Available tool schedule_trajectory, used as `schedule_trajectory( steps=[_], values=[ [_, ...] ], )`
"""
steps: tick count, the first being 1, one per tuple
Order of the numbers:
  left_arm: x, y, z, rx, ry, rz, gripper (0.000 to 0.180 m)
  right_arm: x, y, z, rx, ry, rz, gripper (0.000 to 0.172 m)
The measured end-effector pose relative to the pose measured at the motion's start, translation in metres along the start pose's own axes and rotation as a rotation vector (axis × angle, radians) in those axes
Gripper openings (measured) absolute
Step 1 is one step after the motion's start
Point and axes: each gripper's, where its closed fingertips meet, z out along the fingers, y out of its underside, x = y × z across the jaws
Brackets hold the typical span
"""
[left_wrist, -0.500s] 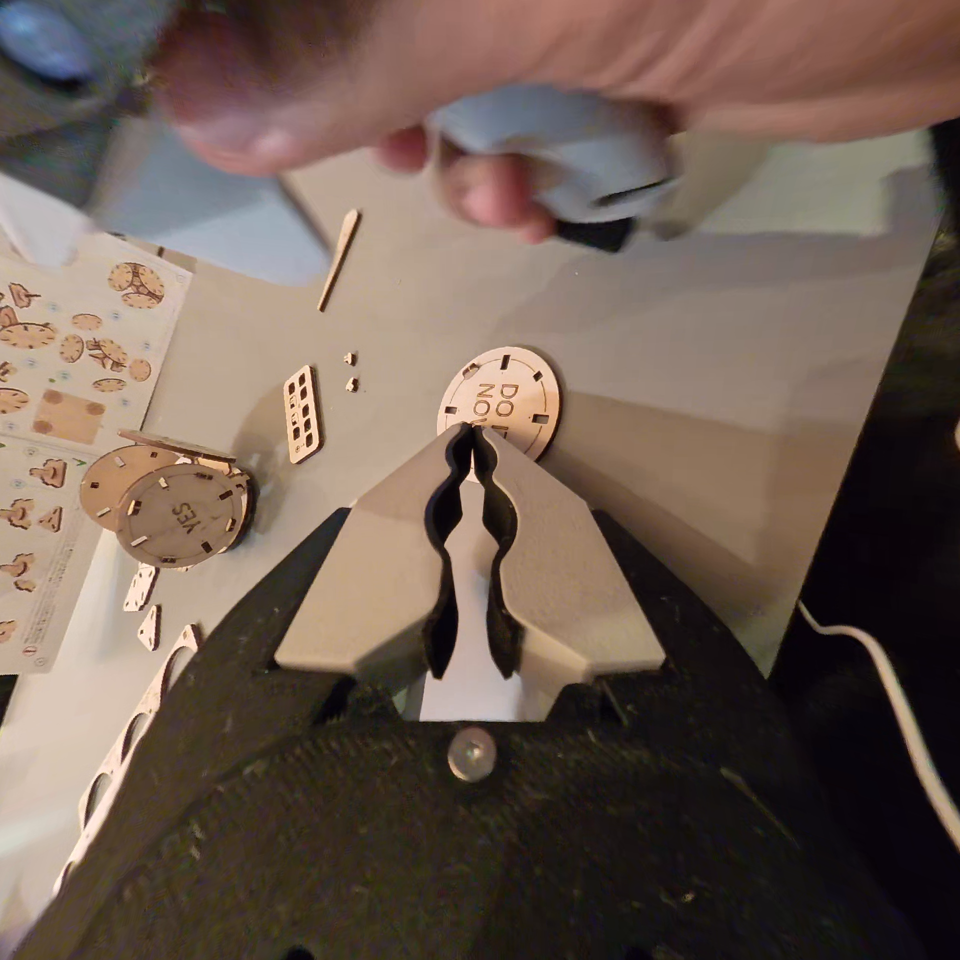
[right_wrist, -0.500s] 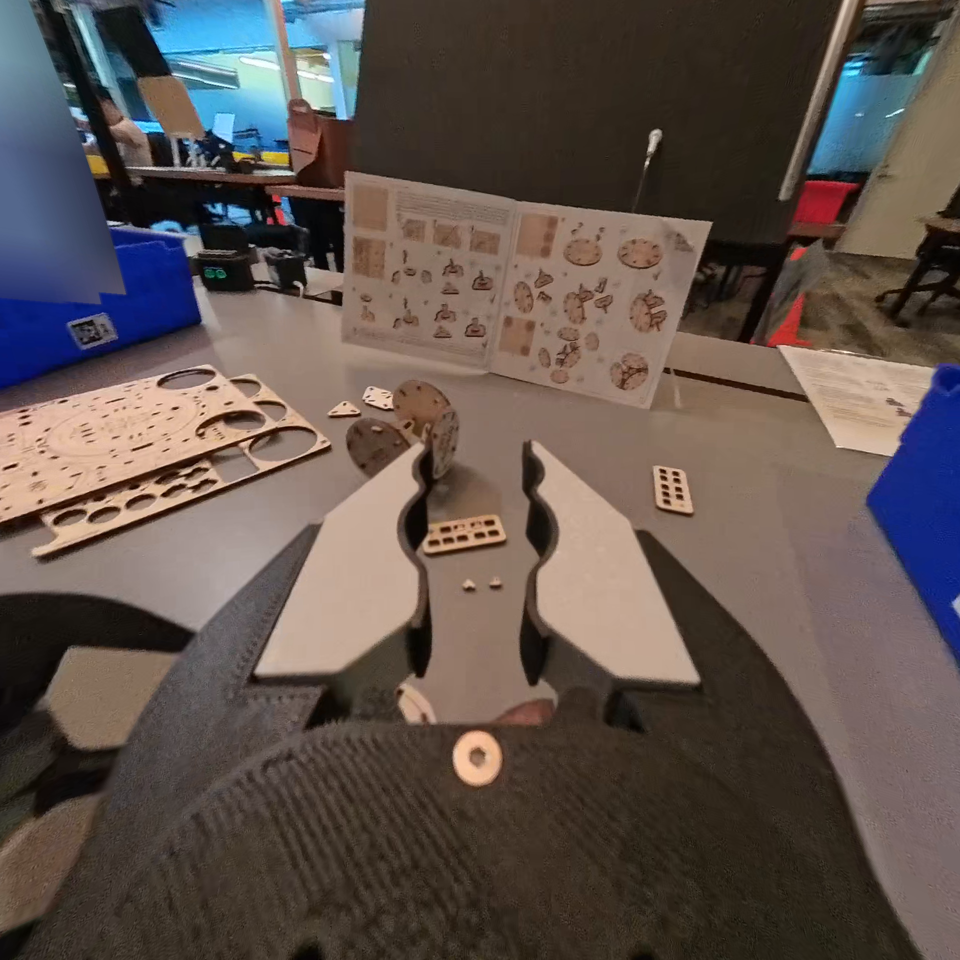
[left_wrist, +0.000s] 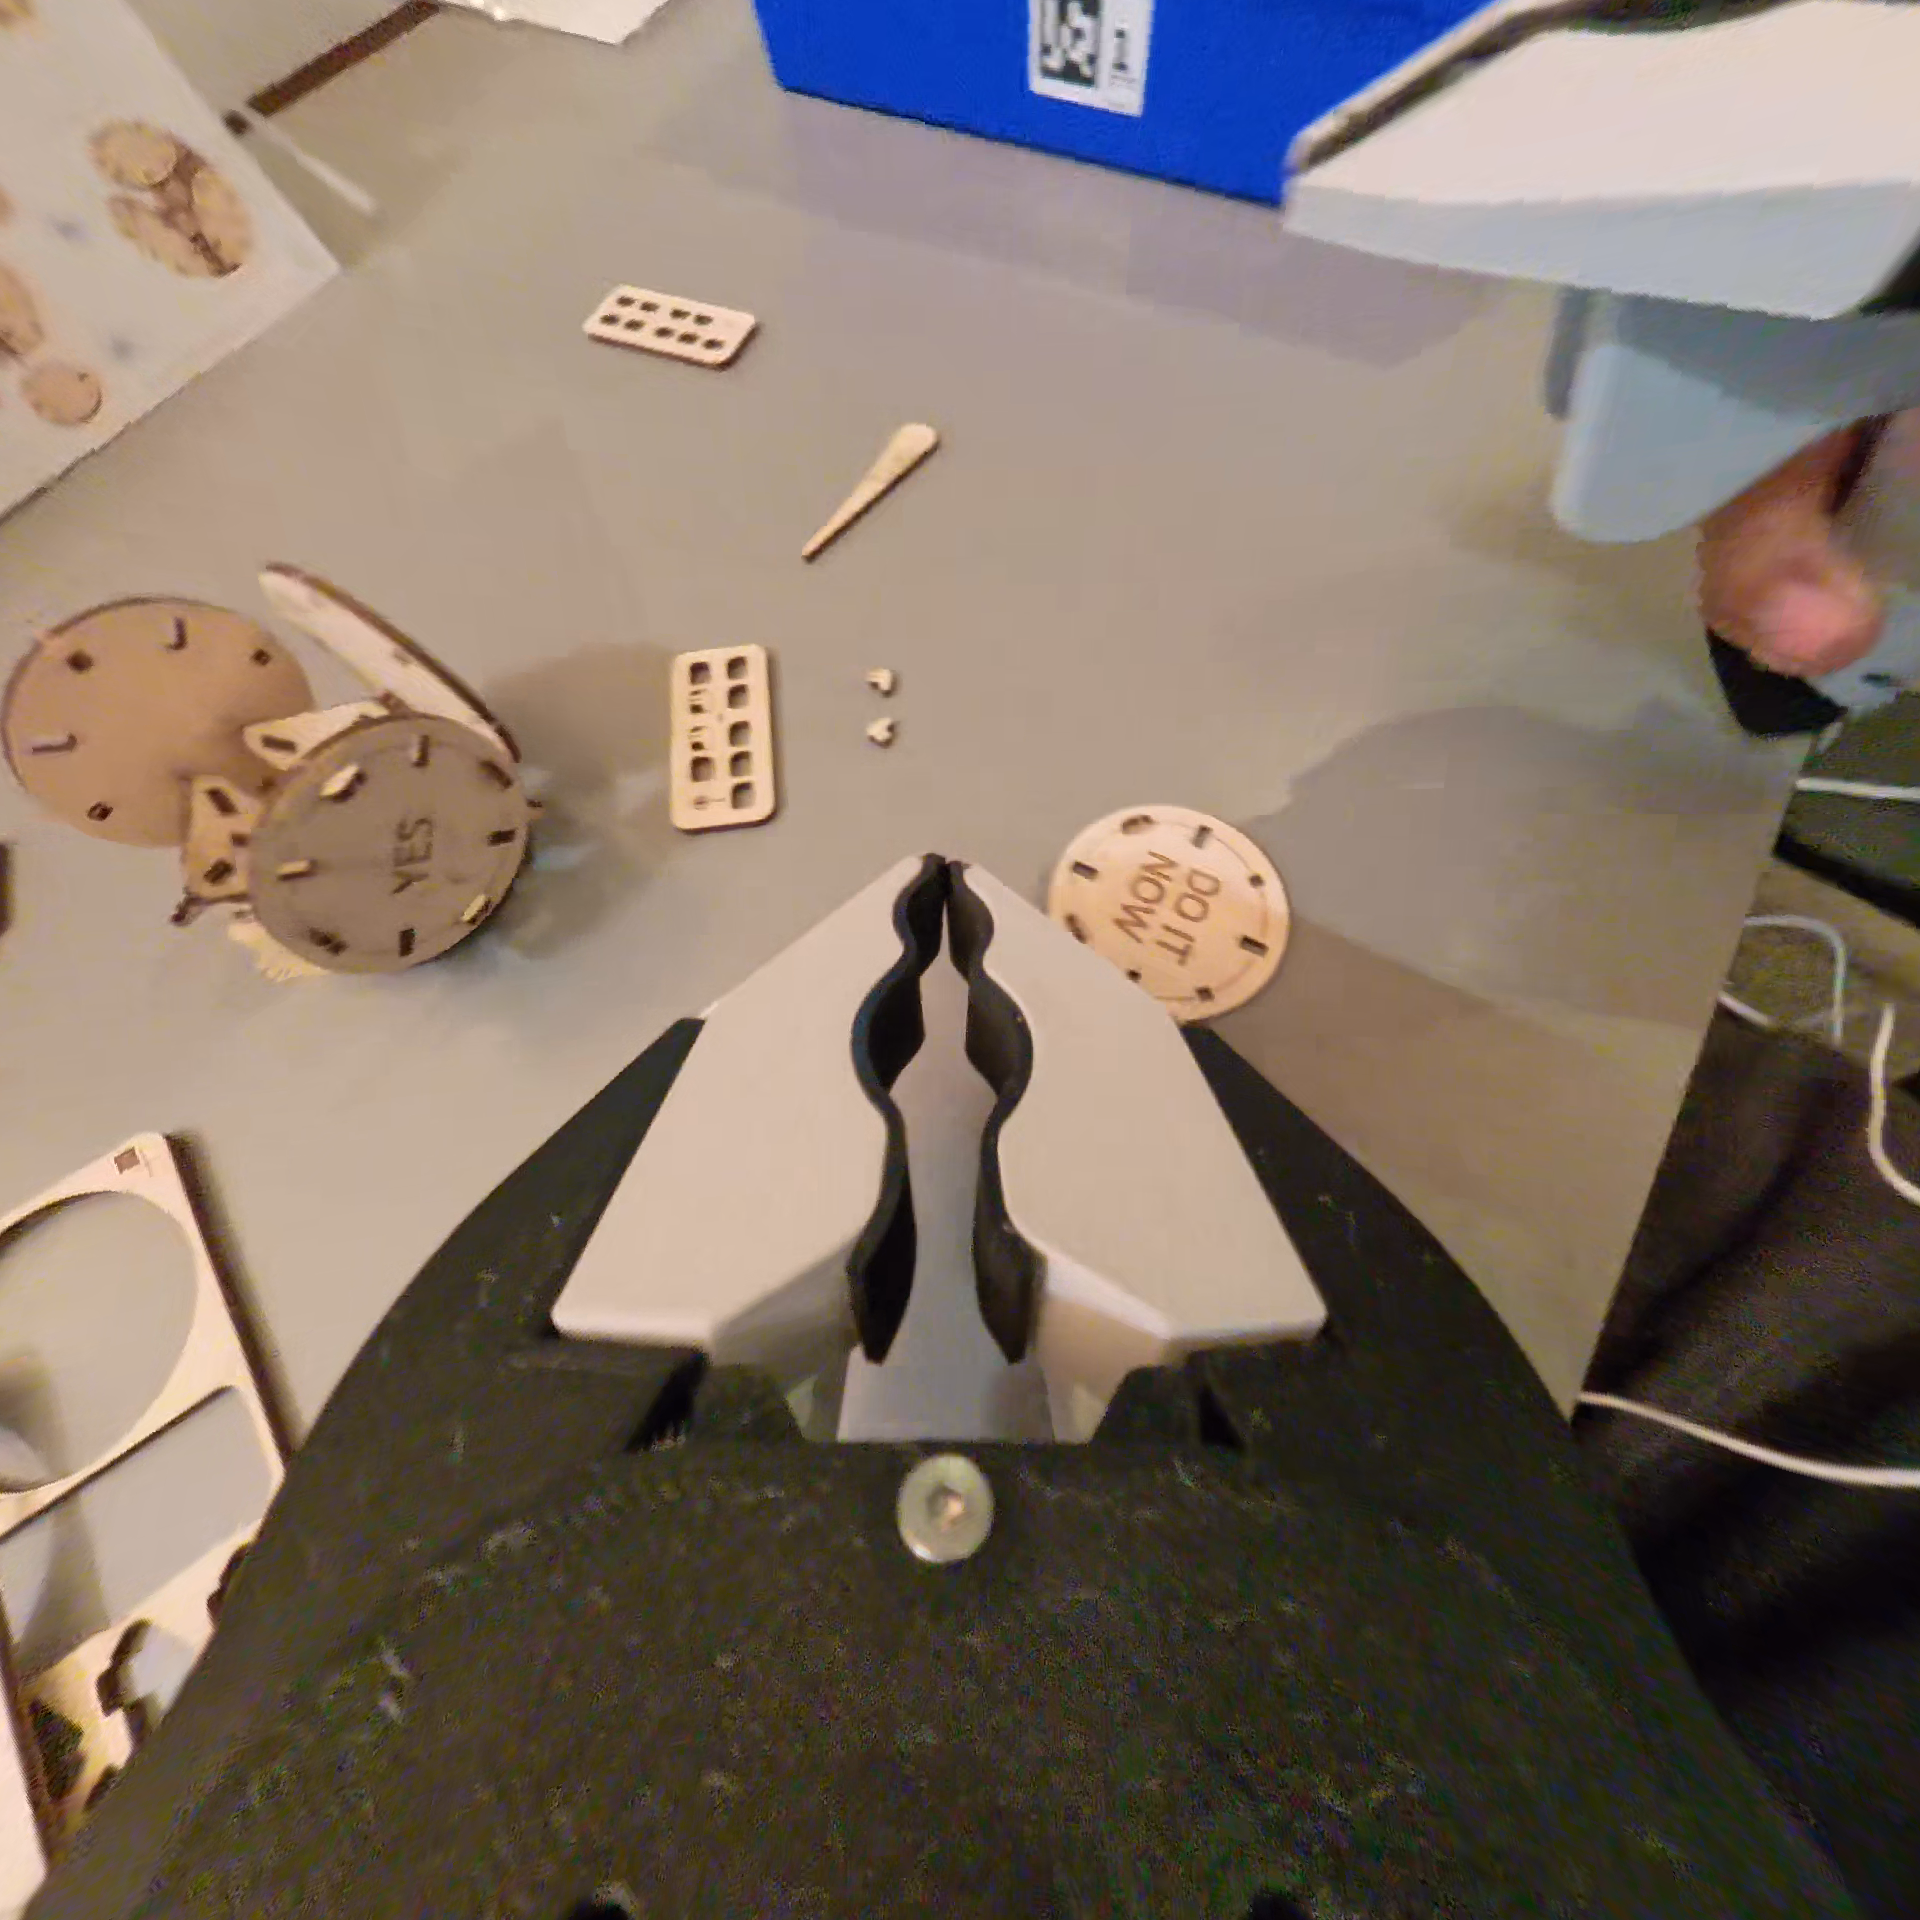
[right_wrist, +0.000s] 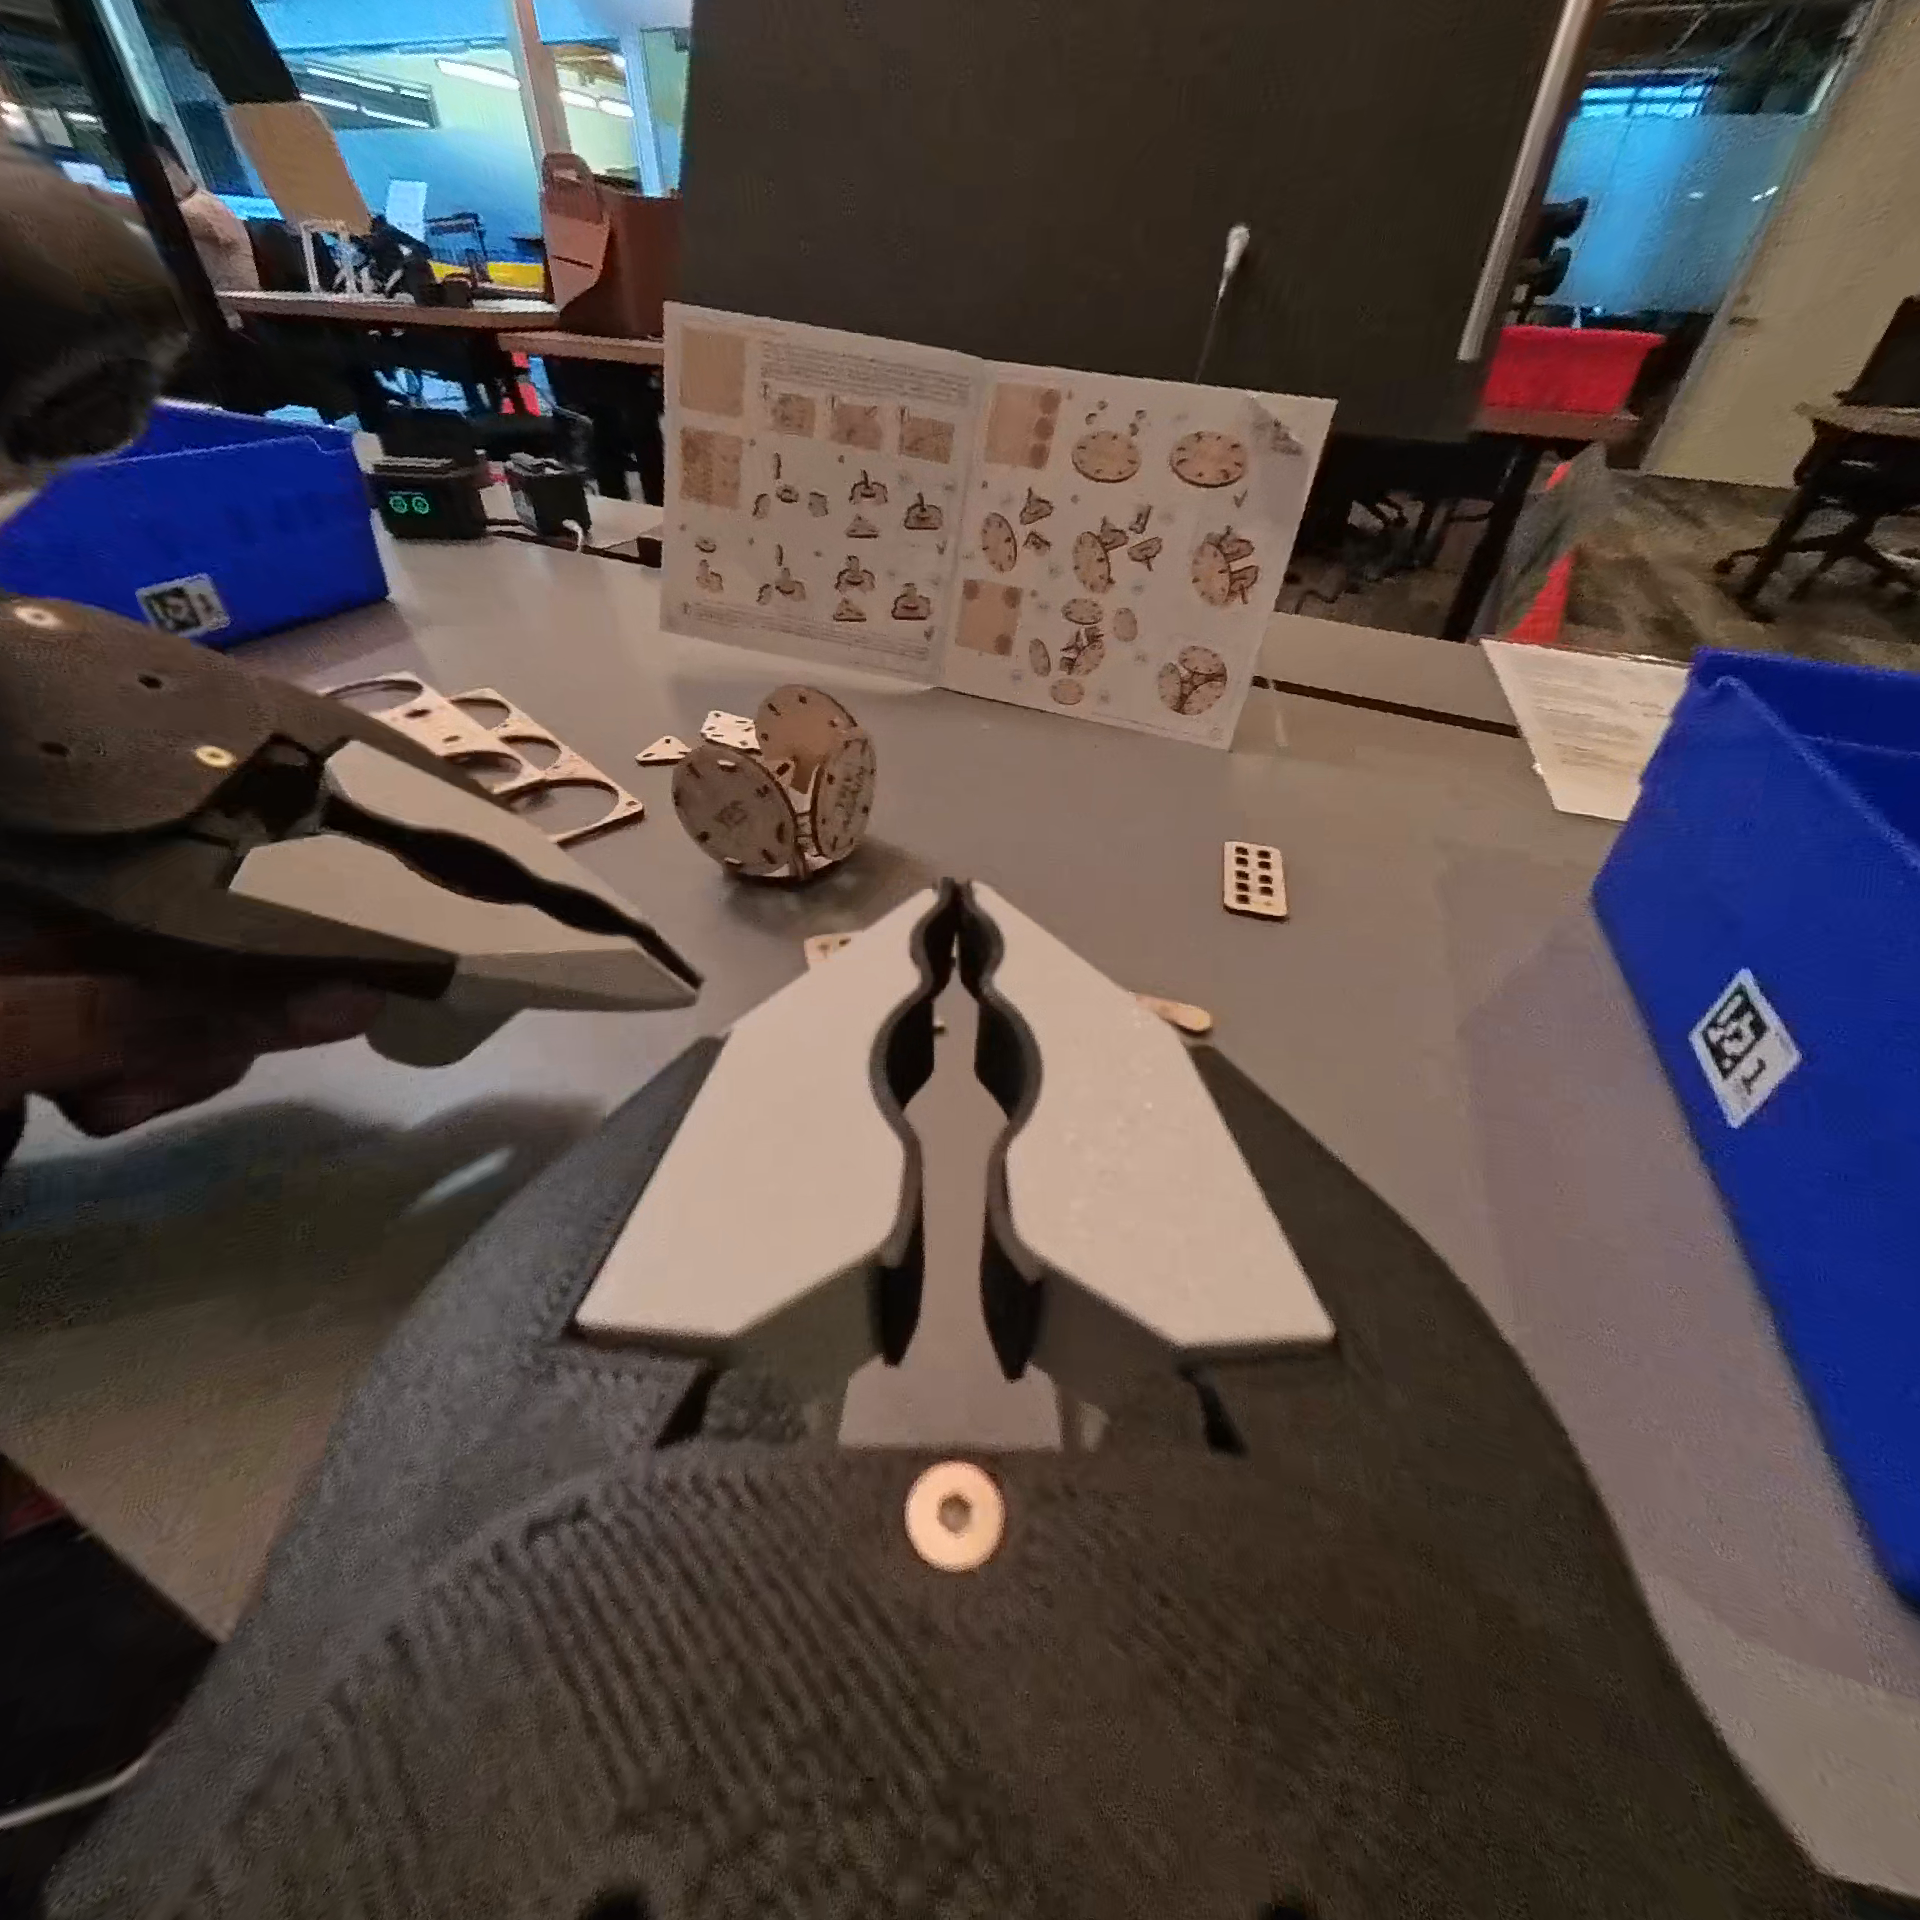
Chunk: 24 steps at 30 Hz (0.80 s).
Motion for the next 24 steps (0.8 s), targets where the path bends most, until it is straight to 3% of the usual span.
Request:
schedule_trajectory(
  steps=[11, 15, 18, 24],
  values=[
    [-0.033, -0.026, 0.033, -0.017, 0.064, -0.101, 0.0, 0.0, 0.053, 0.03, -0.326, -0.213, -0.059, 0.0],
    [-0.021, -0.014, 0.037, -0.084, 0.143, -0.095, 0.0, -0.007, 0.065, 0.048, -0.386, -0.335, -0.085, 0.005],
    [-0.015, -0.01, 0.04, -0.092, 0.139, -0.075, 0.0, -0.007, 0.08, 0.061, -0.475, -0.363, -0.075, 0.017],
    [-0.008, -0.008, 0.054, -0.114, 0.185, -0.129, 0.0, -0.005, 0.091, 0.069, -0.551, -0.381, -0.058, 0.019]
  ],
)
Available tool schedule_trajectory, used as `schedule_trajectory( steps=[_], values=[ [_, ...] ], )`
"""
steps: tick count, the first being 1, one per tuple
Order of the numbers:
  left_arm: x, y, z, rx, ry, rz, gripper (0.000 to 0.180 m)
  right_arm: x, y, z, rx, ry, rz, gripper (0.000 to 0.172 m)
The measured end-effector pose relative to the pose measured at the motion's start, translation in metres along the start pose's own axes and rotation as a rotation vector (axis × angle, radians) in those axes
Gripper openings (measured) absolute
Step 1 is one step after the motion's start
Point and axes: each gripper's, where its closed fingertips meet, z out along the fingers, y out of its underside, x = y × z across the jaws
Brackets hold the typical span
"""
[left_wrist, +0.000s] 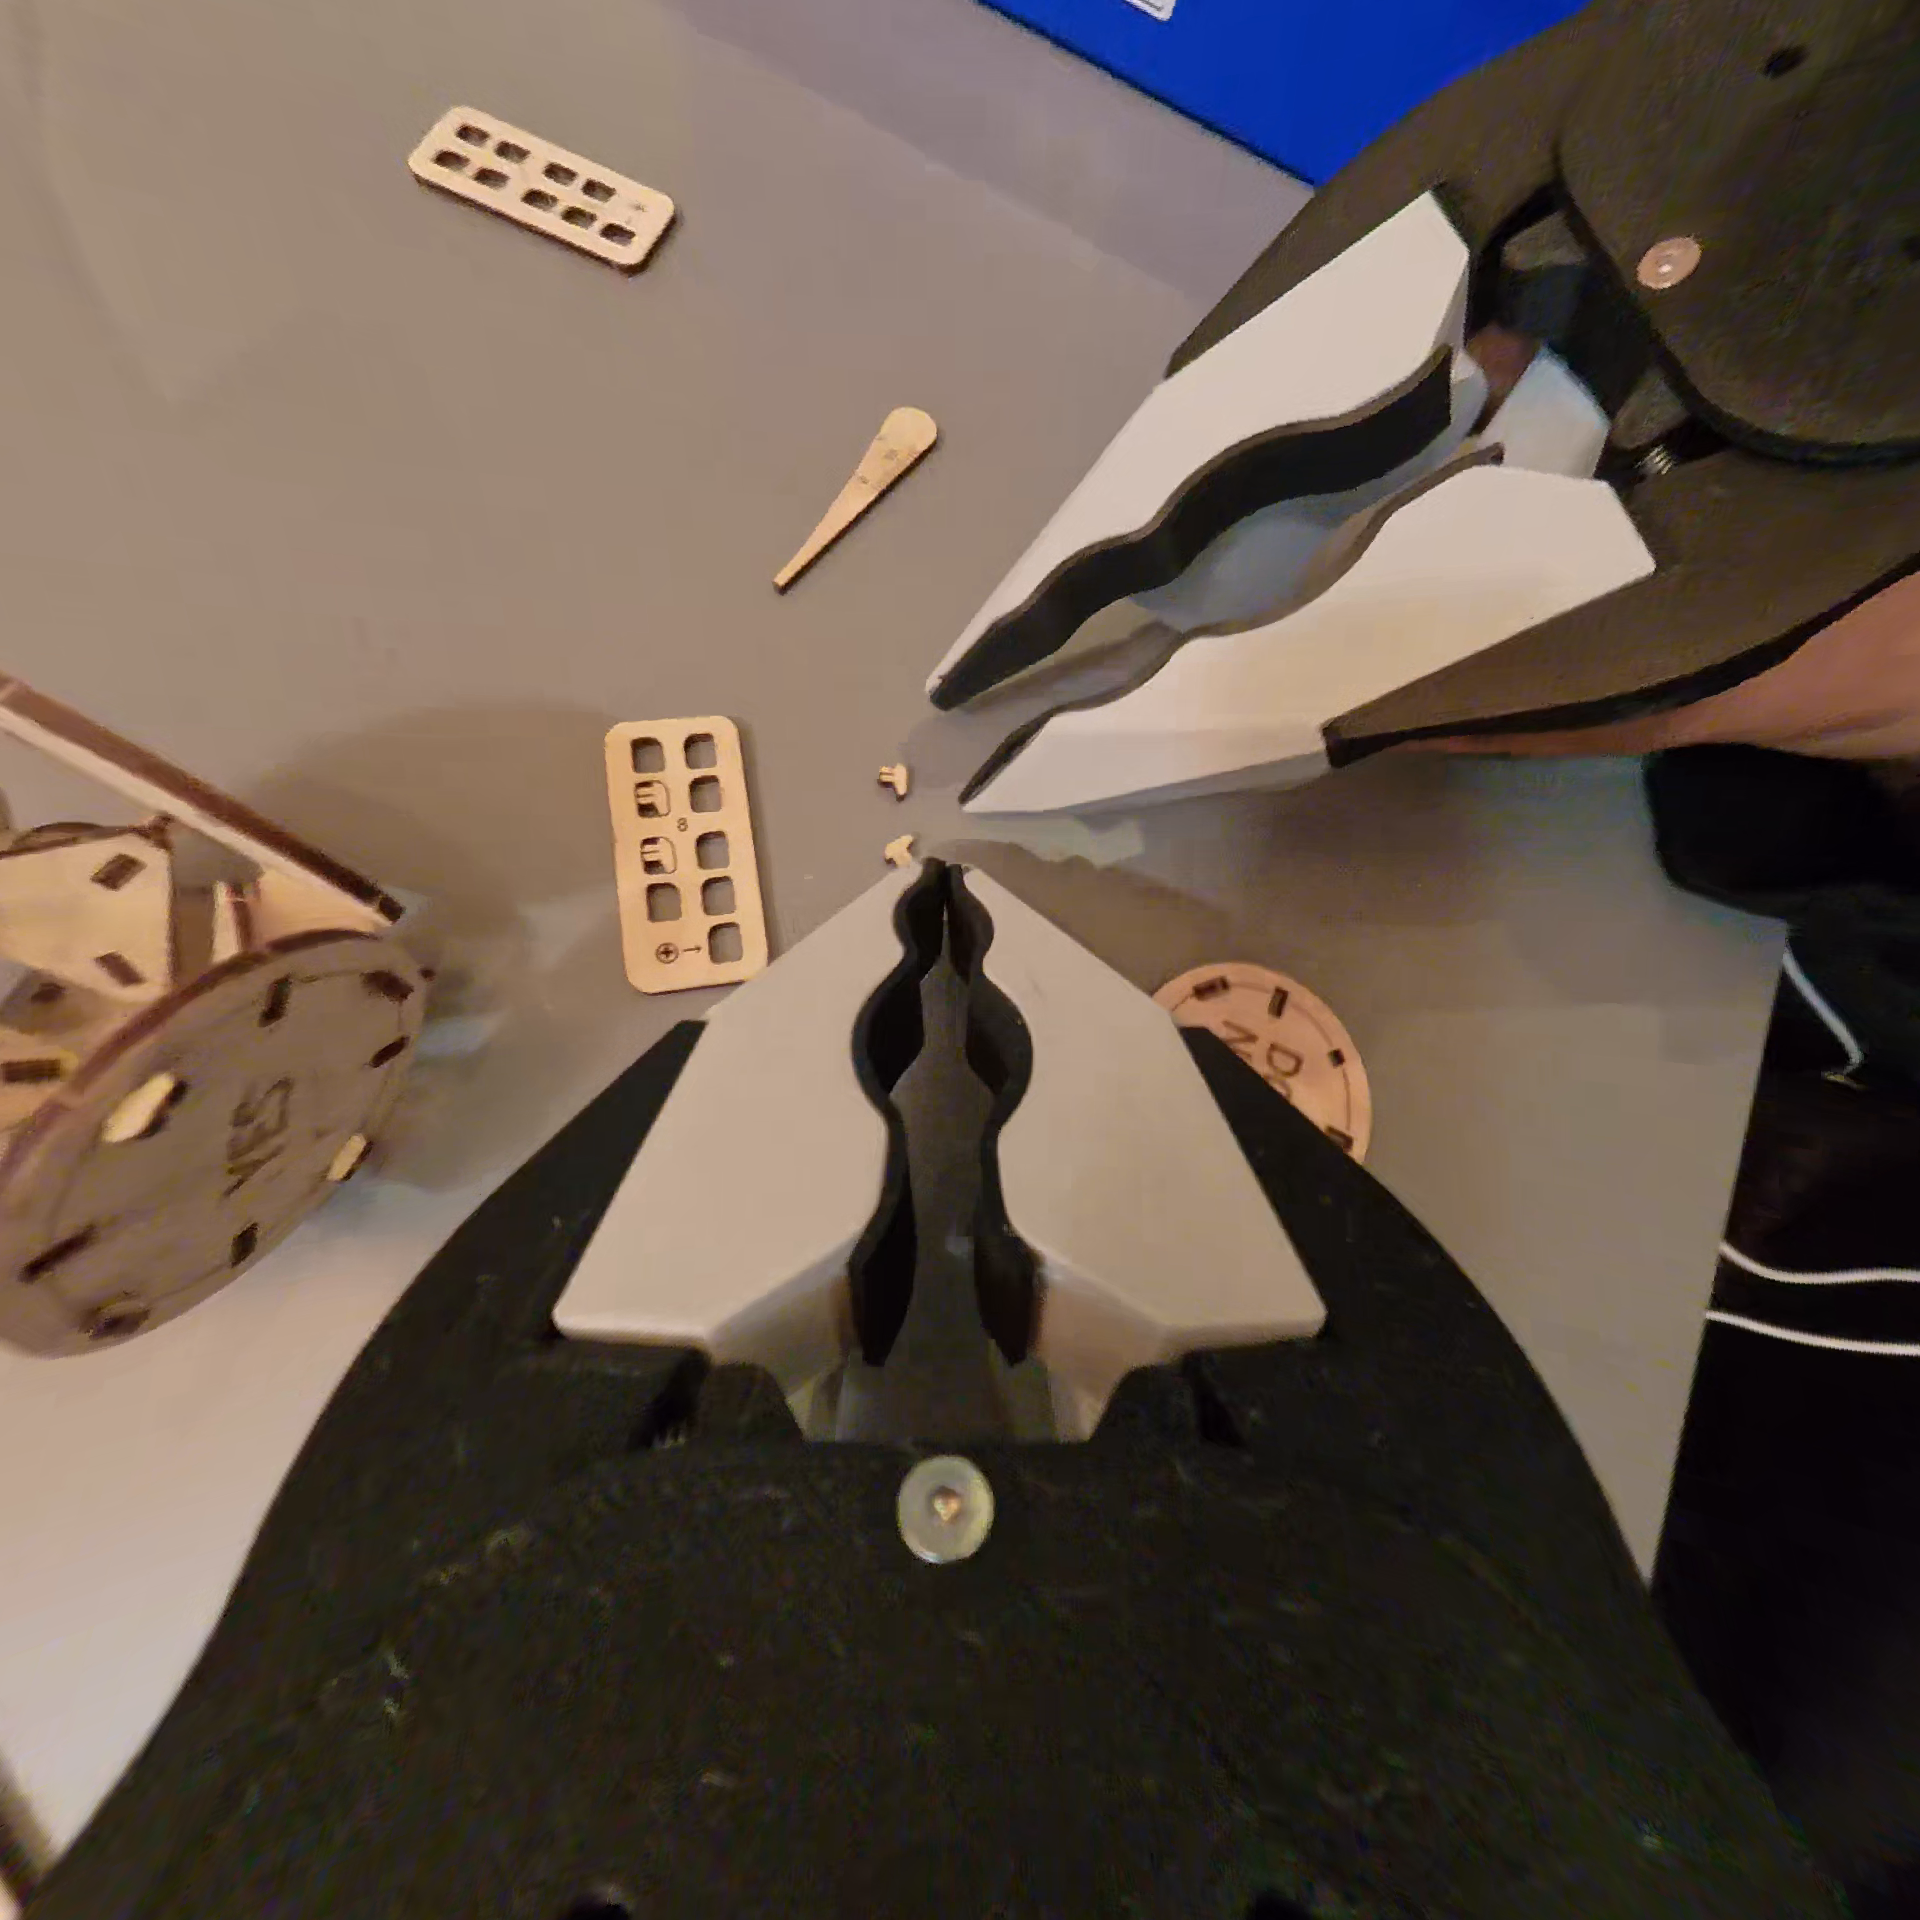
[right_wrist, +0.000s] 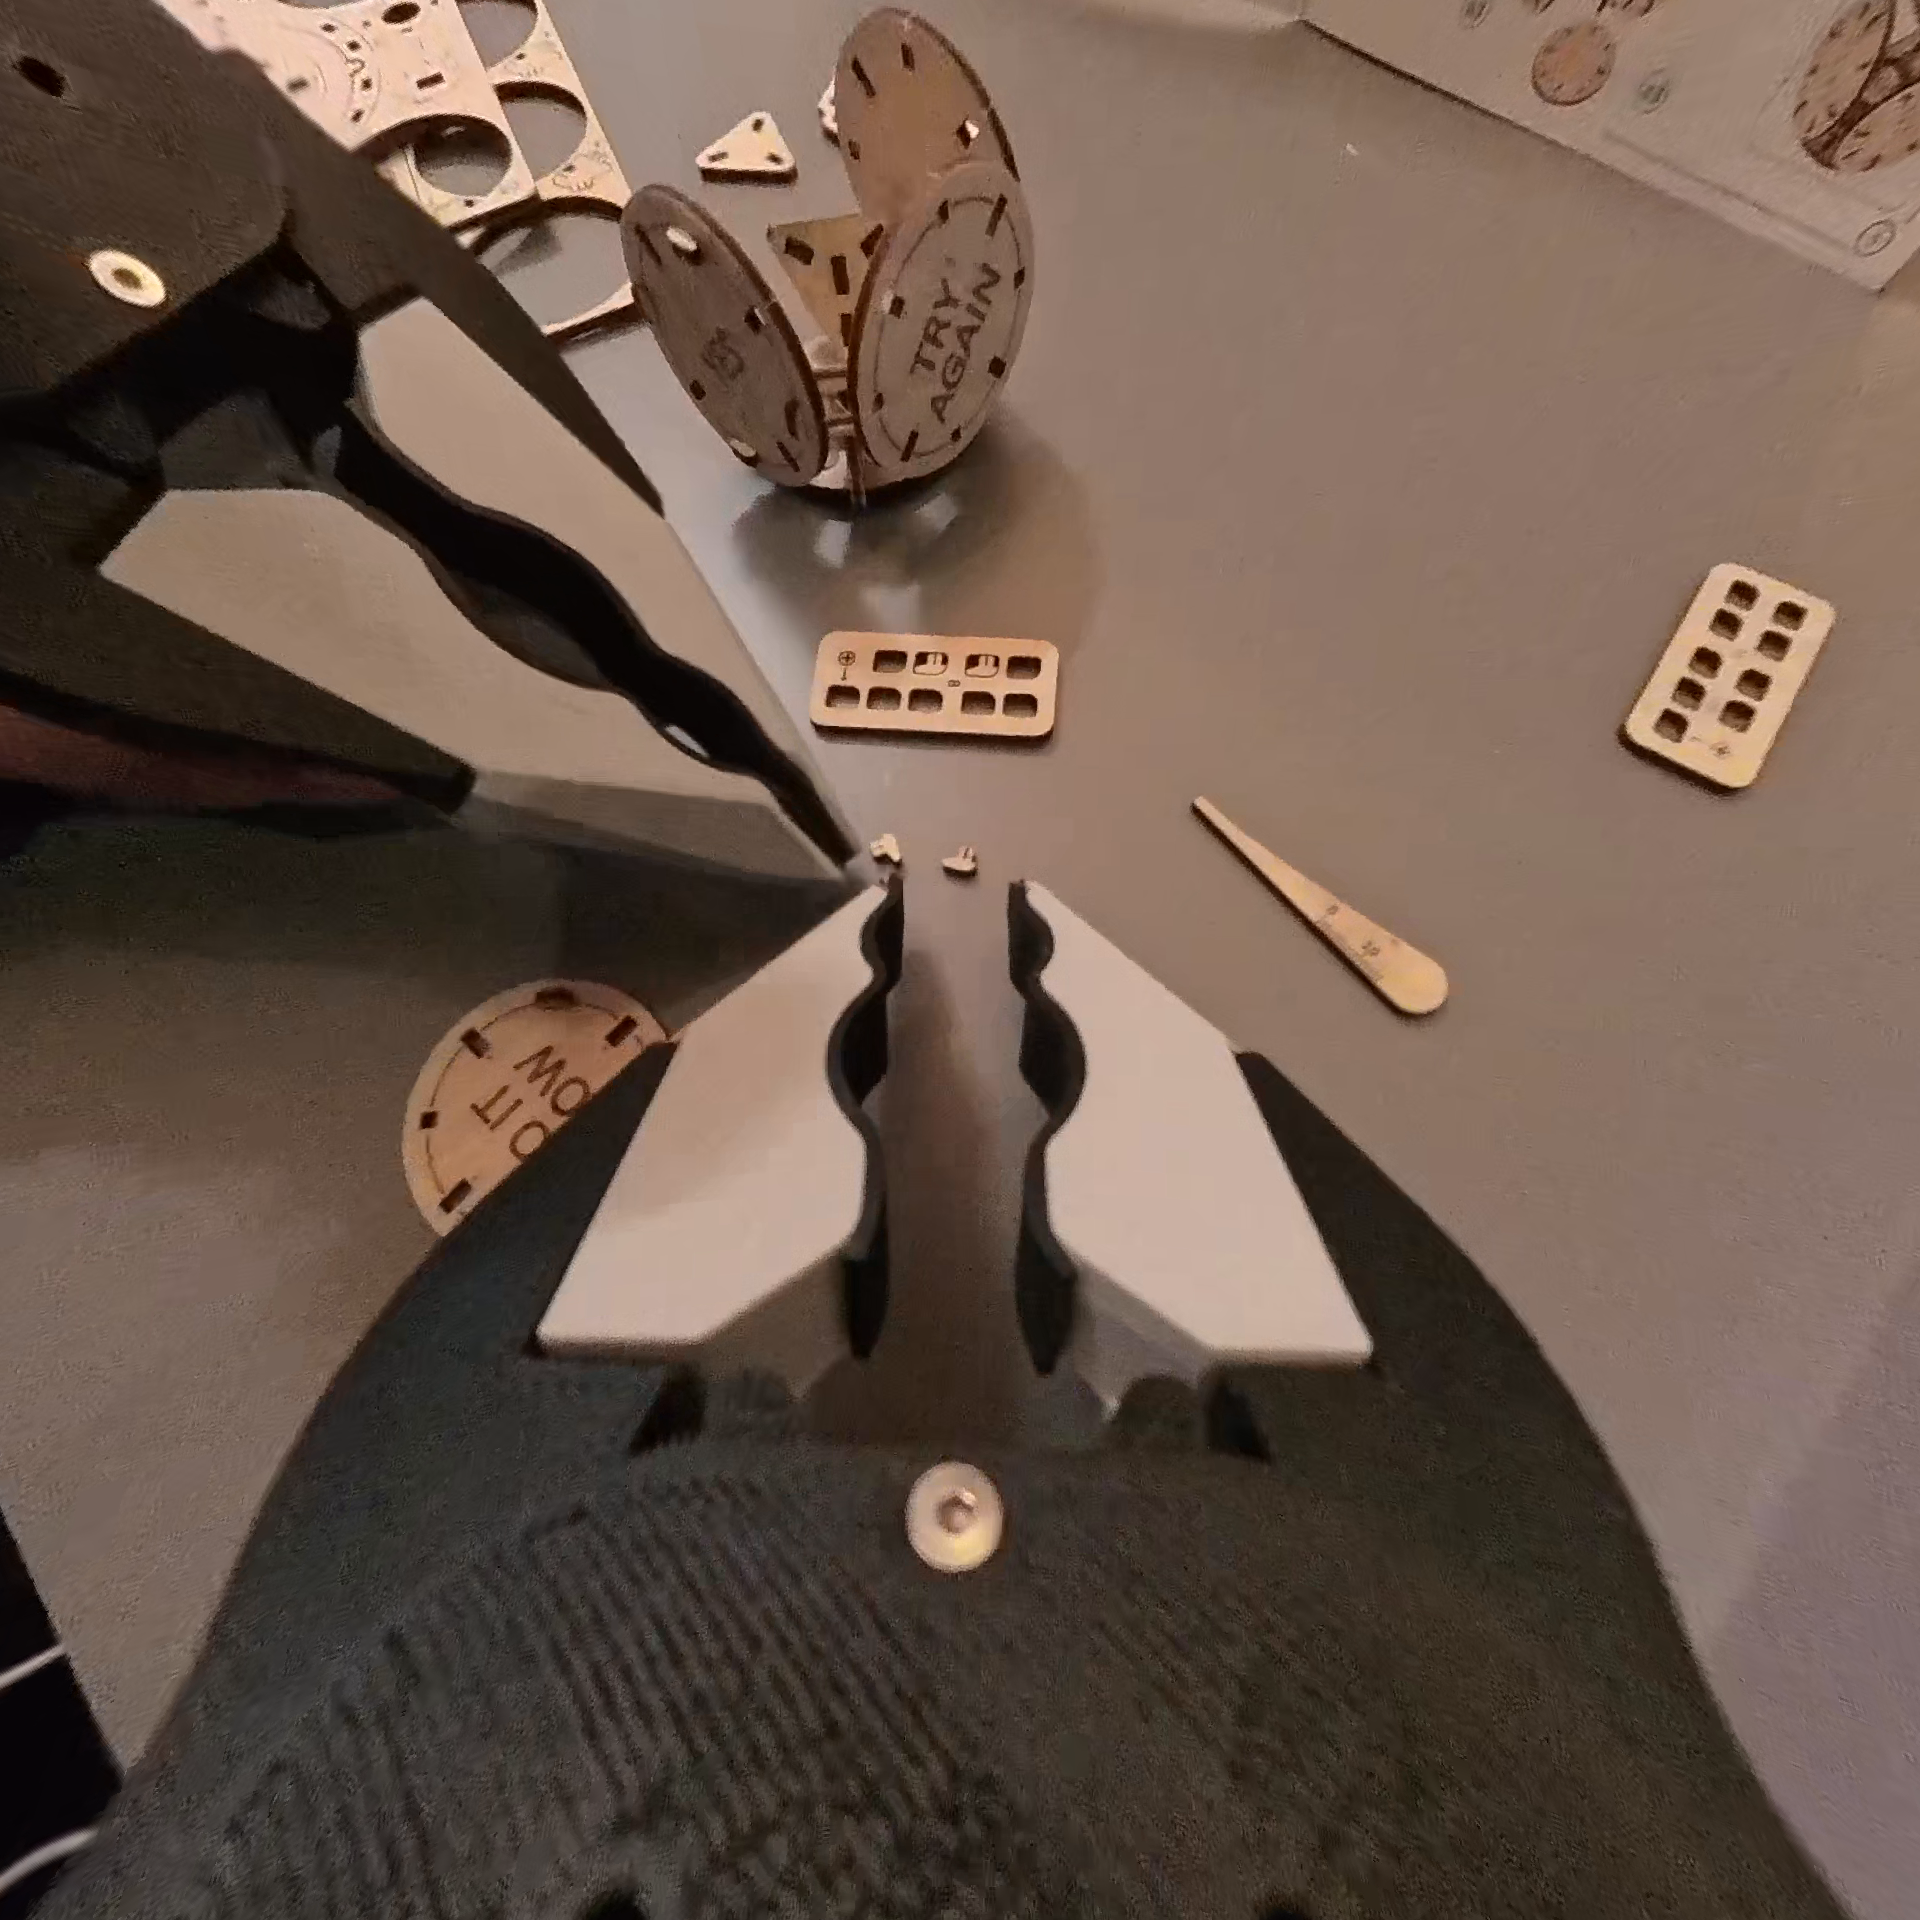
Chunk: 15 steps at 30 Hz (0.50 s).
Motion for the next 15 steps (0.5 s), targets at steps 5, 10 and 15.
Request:
schedule_trajectory(
  steps=[5, 10, 15],
  values=[
    [-0.015, 0.0, 0.007, -0.031, -0.143, 0.012, 0.017, -0.004, -0.005, -0.004, 0.04, -0.019, -0.015, 0.006],
    [-0.013, 0.003, 0.006, -0.041, -0.172, 0.035, 0.0, 0.002, -0.013, -0.013, 0.119, -0.018, 0.032, 0.002],
    [-0.013, 0.003, 0.005, -0.038, -0.178, 0.038, 0.003, 0.002, -0.015, -0.015, 0.132, -0.027, 0.049, 0.003]
  ],
)
